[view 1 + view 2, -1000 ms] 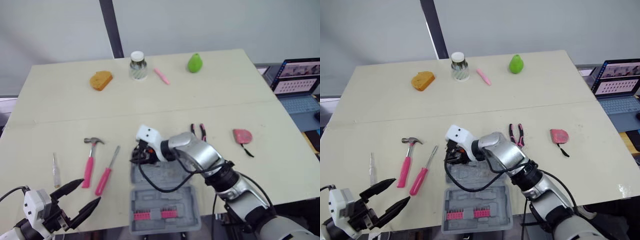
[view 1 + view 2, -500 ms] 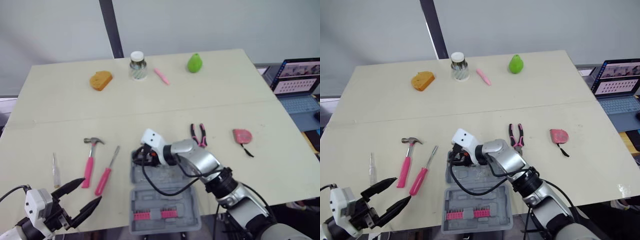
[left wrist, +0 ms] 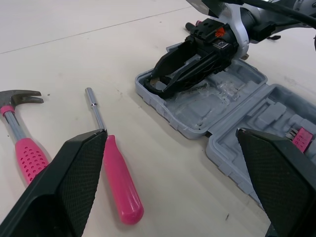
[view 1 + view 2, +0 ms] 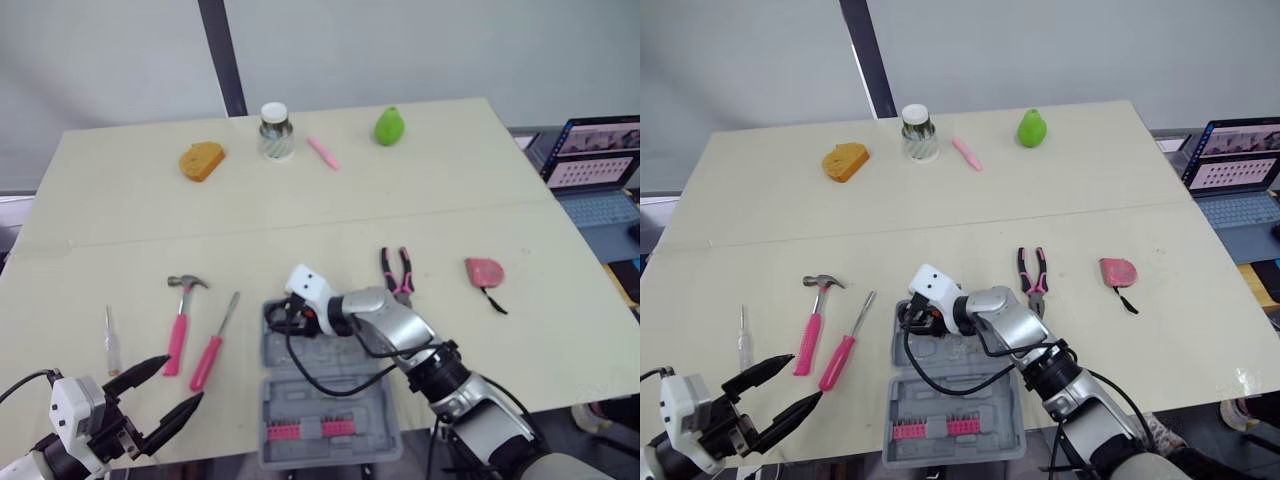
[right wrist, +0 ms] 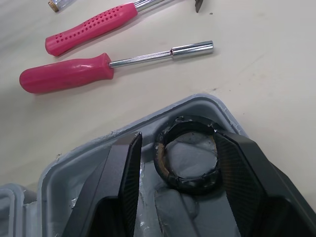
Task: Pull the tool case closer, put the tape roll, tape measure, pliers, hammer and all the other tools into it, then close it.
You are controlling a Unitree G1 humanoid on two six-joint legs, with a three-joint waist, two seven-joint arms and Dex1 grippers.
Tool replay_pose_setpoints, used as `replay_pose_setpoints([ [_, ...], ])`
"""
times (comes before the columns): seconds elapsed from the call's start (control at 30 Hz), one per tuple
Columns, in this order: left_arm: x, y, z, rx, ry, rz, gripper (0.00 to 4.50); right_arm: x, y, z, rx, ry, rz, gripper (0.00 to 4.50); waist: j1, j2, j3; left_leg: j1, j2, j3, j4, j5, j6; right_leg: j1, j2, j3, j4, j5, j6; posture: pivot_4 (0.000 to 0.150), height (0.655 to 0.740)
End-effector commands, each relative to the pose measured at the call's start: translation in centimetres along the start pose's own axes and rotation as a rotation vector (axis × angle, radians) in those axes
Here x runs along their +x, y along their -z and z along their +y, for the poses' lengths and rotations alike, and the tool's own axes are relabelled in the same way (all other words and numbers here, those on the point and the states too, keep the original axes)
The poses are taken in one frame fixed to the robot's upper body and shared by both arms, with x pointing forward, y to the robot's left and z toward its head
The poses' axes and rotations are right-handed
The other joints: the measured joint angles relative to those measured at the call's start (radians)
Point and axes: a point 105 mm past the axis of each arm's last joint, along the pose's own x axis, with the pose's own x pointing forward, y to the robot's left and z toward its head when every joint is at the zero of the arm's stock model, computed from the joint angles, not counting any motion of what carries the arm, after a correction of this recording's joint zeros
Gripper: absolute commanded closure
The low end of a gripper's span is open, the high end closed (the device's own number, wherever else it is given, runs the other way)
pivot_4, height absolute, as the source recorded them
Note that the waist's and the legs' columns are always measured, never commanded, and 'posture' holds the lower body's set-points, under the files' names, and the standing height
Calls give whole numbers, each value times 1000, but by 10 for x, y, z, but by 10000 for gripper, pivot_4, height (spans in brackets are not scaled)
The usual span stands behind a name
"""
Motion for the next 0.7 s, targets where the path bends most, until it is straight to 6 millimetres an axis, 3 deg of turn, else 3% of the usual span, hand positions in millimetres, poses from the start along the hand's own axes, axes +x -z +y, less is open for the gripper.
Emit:
replay_pose_setpoints([
  [0.03,-1,-2,-1,16,10,1,0,3,-4,1,-16,9,-26,20681,0,0,0,0,0,0,0,0,0,0,0,0,0,0,0,1500,7385],
  [0.47,1,-3,-1,19,14,-5,0,4,-3,3,-38,8,-24,20681,0,0,0,1,0,0,0,0,0,0,0,0,0,0,0,1500,7385],
  [0.7,9,-12,1,44,47,-43,0,-12,-34,-1,-67,27,-126,20681,1,0,0,0,0,0,0,0,0,0,0,0,0,0,0,1500,7385],
])
